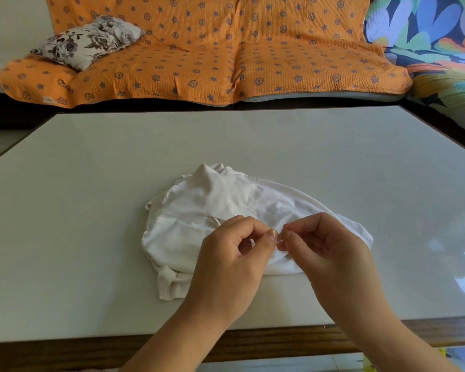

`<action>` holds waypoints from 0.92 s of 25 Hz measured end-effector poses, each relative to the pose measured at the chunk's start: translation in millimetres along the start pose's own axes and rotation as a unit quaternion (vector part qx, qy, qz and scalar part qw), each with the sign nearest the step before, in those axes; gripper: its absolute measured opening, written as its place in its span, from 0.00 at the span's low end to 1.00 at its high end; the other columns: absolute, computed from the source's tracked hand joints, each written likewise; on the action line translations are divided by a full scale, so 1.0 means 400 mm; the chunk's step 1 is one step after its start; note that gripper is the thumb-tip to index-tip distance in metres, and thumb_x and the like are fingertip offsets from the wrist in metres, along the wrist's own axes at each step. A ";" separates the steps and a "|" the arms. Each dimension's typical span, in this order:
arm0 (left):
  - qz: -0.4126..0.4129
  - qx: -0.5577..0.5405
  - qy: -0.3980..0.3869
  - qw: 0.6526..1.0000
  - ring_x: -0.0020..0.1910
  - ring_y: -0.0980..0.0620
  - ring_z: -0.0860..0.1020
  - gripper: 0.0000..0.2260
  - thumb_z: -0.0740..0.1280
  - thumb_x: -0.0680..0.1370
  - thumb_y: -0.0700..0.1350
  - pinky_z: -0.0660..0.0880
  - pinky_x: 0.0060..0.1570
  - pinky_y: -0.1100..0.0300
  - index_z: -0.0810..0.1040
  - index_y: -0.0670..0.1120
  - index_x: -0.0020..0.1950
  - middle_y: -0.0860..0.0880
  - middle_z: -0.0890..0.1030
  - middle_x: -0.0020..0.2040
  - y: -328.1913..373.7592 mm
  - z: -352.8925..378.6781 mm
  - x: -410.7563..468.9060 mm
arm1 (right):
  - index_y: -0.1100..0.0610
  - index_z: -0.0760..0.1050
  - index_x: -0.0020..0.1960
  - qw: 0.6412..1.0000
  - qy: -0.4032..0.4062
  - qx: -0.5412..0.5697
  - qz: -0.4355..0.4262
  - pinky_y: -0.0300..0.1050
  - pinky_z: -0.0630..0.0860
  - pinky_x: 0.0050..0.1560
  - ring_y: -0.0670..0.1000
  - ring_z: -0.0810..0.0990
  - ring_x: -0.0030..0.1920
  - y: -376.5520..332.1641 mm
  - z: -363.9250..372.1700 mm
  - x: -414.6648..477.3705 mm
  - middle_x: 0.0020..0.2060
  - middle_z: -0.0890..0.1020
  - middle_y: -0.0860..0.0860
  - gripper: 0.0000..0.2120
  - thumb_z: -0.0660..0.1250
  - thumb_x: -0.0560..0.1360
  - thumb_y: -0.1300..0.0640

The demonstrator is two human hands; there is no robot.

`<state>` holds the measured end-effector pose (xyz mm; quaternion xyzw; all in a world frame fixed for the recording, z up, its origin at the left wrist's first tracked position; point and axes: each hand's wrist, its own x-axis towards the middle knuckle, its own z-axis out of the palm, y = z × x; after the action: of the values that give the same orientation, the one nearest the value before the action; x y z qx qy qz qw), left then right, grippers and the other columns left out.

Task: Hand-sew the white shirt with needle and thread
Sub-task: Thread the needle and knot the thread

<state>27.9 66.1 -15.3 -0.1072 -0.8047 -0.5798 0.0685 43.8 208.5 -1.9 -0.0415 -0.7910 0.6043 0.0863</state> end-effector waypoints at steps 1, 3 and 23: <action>0.001 0.001 -0.001 1.000 0.34 0.58 0.74 0.07 0.69 0.77 0.42 0.70 0.37 0.71 0.82 0.48 0.39 0.57 0.77 0.34 0.000 0.000 0.000 | 0.54 0.80 0.43 1.000 -0.005 0.018 0.006 0.34 0.77 0.42 0.44 0.84 0.39 0.002 -0.001 0.002 0.36 0.85 0.47 0.05 0.69 0.74 0.64; 0.003 0.001 -0.002 1.000 0.35 0.57 0.74 0.07 0.68 0.78 0.43 0.70 0.37 0.70 0.82 0.48 0.40 0.57 0.78 0.35 -0.001 -0.001 0.001 | 0.55 0.80 0.49 0.994 -0.037 0.090 0.047 0.42 0.78 0.45 0.48 0.85 0.41 0.001 -0.006 0.007 0.39 0.86 0.50 0.07 0.66 0.75 0.64; 0.043 0.007 -0.008 0.999 0.35 0.52 0.73 0.09 0.65 0.75 0.48 0.69 0.35 0.69 0.80 0.46 0.38 0.52 0.76 0.36 -0.005 0.008 -0.003 | 0.55 0.78 0.38 0.995 0.022 0.069 -0.069 0.39 0.79 0.46 0.49 0.84 0.44 0.019 0.010 -0.009 0.42 0.85 0.46 0.09 0.70 0.71 0.68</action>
<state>28.6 68.3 -18.4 -0.1464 -0.8040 -0.5696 0.0878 46.1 206.1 -10.5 0.0057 -0.7466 0.6486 0.1479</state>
